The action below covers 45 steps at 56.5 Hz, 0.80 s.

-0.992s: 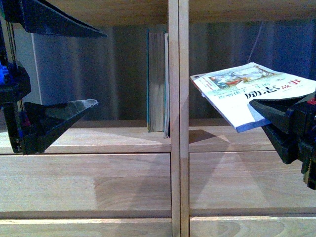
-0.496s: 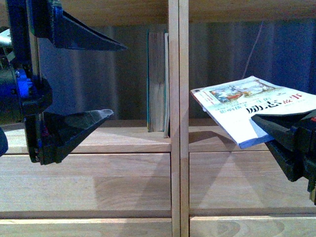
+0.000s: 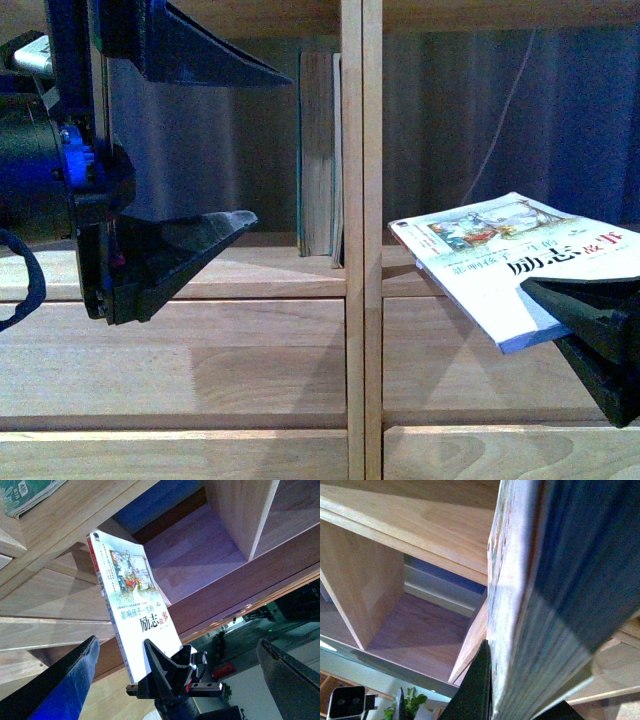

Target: Organize books on shelf

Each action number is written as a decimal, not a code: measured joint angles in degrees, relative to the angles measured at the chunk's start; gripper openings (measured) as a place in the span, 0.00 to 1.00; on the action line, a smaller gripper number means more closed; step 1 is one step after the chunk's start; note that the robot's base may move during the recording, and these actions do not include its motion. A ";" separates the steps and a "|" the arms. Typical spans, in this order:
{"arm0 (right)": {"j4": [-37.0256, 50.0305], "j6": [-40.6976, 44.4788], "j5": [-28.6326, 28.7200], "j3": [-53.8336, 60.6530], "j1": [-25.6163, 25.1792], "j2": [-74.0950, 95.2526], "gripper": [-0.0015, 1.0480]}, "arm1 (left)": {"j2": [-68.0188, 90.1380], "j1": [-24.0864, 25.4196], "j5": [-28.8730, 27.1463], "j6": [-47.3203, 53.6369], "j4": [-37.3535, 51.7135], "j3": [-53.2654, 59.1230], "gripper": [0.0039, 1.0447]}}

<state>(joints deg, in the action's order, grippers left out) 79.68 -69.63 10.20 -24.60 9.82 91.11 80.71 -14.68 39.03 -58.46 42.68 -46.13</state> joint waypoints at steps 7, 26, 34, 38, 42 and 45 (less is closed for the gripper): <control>-0.02 -0.24 1.90 0.61 -1.44 -1.38 0.07 | -0.02 0.17 0.22 0.20 0.00 0.07 0.93; -4.37 -4.59 -1.60 -16.33 -16.59 -8.04 0.07 | -1.55 1.36 2.16 0.85 1.07 2.34 0.93; -5.88 -5.68 1.97 -15.93 -15.08 -8.04 0.07 | -1.64 2.29 3.04 0.76 1.84 2.38 0.93; -5.84 -5.90 3.41 -15.91 -13.88 -8.11 0.07 | -1.73 2.62 3.08 0.50 2.01 2.38 0.93; -4.50 -6.32 5.81 -15.91 -12.31 -8.41 0.07 | -1.84 2.69 3.63 0.09 2.51 2.34 0.93; -3.17 -6.91 7.48 -15.85 -10.80 -8.68 0.07 | -1.84 2.56 4.28 0.07 2.67 1.88 0.93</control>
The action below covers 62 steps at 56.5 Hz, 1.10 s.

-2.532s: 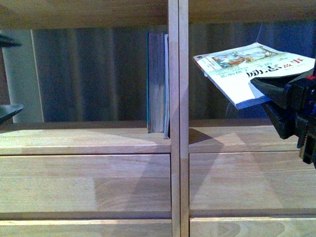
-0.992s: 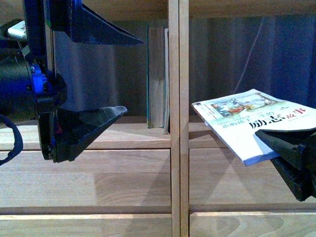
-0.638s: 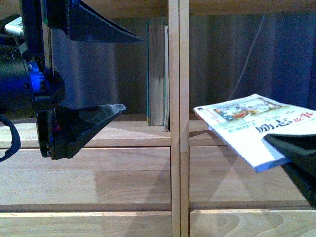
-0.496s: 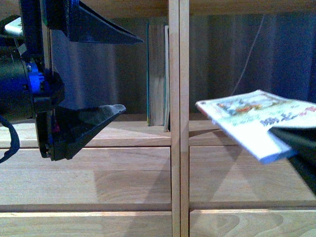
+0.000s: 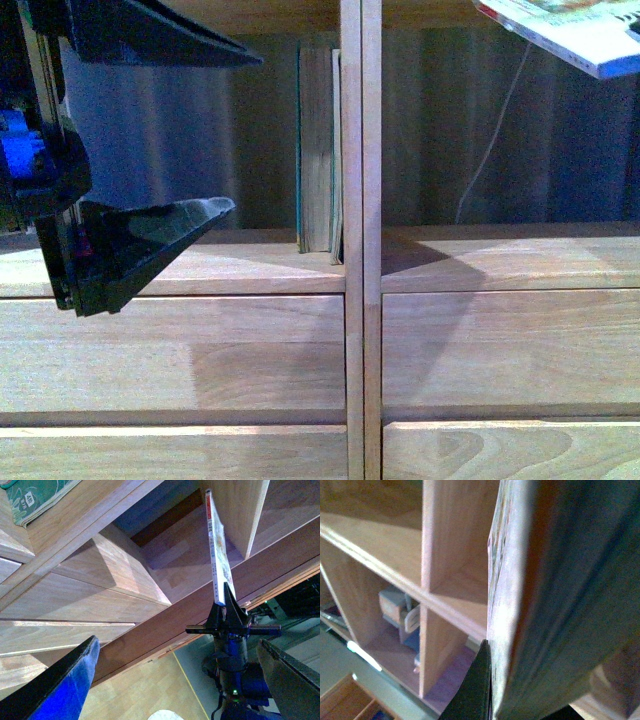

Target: Organize books on shelf

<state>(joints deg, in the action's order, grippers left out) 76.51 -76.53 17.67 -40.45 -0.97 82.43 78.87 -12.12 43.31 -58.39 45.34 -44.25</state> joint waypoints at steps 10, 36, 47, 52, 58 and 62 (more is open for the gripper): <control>3.04 0.04 6.84 1.90 5.64 -1.90 0.07 | 0.00 -0.74 -0.13 0.04 -1.64 -3.61 0.93; 2.99 4.28 10.86 7.98 15.10 -4.72 0.07 | 0.13 -3.56 -1.05 1.27 -3.30 -7.96 0.93; 3.02 4.28 11.32 9.18 16.04 -4.76 0.07 | 1.03 -5.11 -2.27 4.28 -5.31 -9.25 0.91; 3.02 4.26 11.54 9.97 16.61 -4.85 0.07 | 1.68 -6.19 -4.24 6.25 -8.22 -10.21 0.74; 3.02 4.20 11.98 10.21 17.05 -4.90 0.07 | 1.95 -6.86 -4.96 7.54 -8.33 -10.32 0.61; 3.02 4.22 12.07 10.23 17.46 -5.05 0.07 | 1.95 -7.34 -5.62 7.93 -7.87 -10.34 0.50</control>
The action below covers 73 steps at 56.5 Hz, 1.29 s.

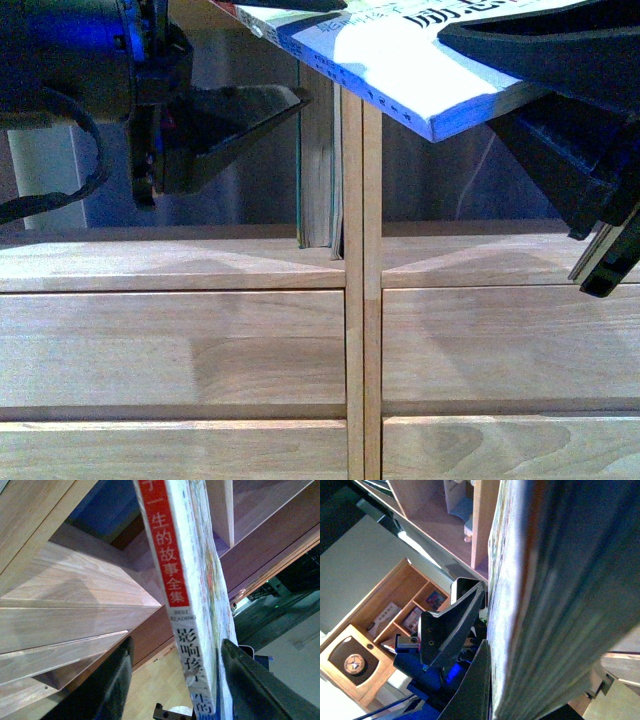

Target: Organize books on shelf

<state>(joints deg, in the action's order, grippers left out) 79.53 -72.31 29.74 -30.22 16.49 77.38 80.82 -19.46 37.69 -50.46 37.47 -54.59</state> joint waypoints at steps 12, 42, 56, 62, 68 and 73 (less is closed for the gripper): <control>0.02 -0.11 0.11 0.02 0.39 -0.09 0.07 | -0.02 -0.77 -0.74 0.35 2.03 0.00 0.25; 0.15 1.16 1.57 0.79 -0.37 -1.03 0.83 | -6.38 5.42 -7.26 5.11 4.17 2.32 0.06; -28.48 35.32 -13.22 -3.37 -14.38 -9.35 0.93 | -5.33 14.08 -21.38 33.29 0.35 1.14 0.06; -34.16 50.97 -17.49 -4.96 -15.54 -8.24 0.93 | -0.52 15.98 -22.01 40.83 -2.10 -2.73 0.06; -34.99 65.31 -19.41 -7.28 -16.04 -6.80 0.93 | 4.35 16.83 -21.57 45.31 -2.93 -6.34 0.06; -35.39 71.78 -19.58 -8.79 -16.13 -6.01 0.93 | 7.74 16.83 -20.55 48.65 -1.53 -8.17 0.06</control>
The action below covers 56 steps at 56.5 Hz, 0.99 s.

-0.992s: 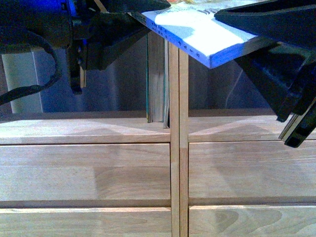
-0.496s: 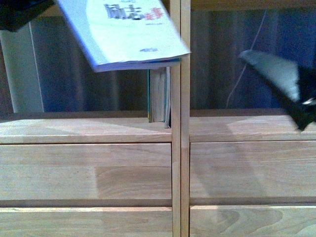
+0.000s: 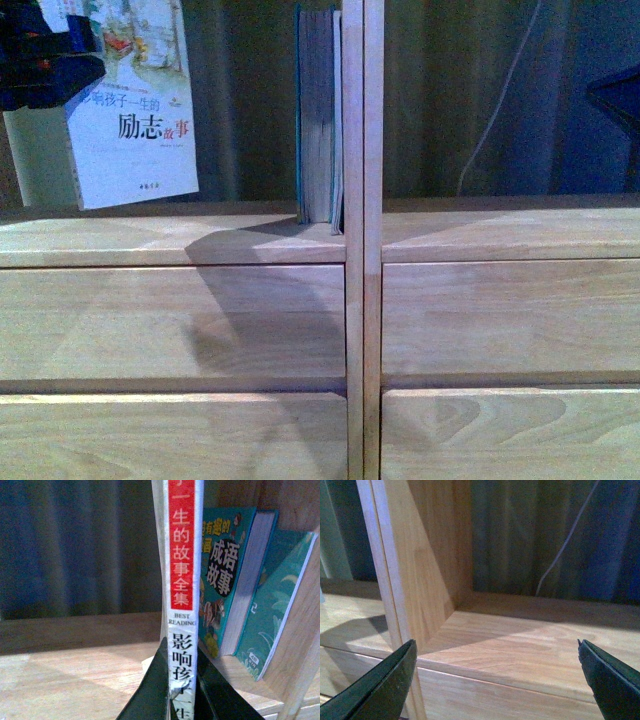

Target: Organize books on shelf

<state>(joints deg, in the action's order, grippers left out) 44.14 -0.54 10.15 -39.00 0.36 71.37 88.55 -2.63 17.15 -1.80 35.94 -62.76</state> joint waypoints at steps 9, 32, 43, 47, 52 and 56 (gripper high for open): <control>0.02 6.34 0.04 -0.72 0.59 0.92 0.93 | 5.38 -1.16 -0.35 7.56 1.97 -3.82 0.06; 1.62 9.64 -1.14 -0.66 1.36 1.16 0.93 | 20.39 -3.37 -0.57 15.30 5.33 -20.02 0.06; 1.62 9.66 -1.14 -0.66 1.38 1.18 0.93 | 26.84 -4.83 -3.06 15.37 5.86 -26.03 0.06; 1.62 9.66 -1.16 -0.66 1.38 1.18 0.93 | 28.98 -5.86 -4.17 16.22 5.90 -28.09 0.06; 1.62 9.68 -1.16 -0.66 1.38 1.18 0.93 | 31.67 -7.74 -6.69 18.32 5.27 -31.26 0.06; 1.62 9.68 -1.14 -0.68 1.38 1.18 0.93 | 33.31 -9.09 -8.28 19.91 5.11 -33.09 0.06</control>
<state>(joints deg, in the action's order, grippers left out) 45.76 9.15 9.02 -39.68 1.74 72.55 121.86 -11.73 8.86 18.11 41.06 -95.85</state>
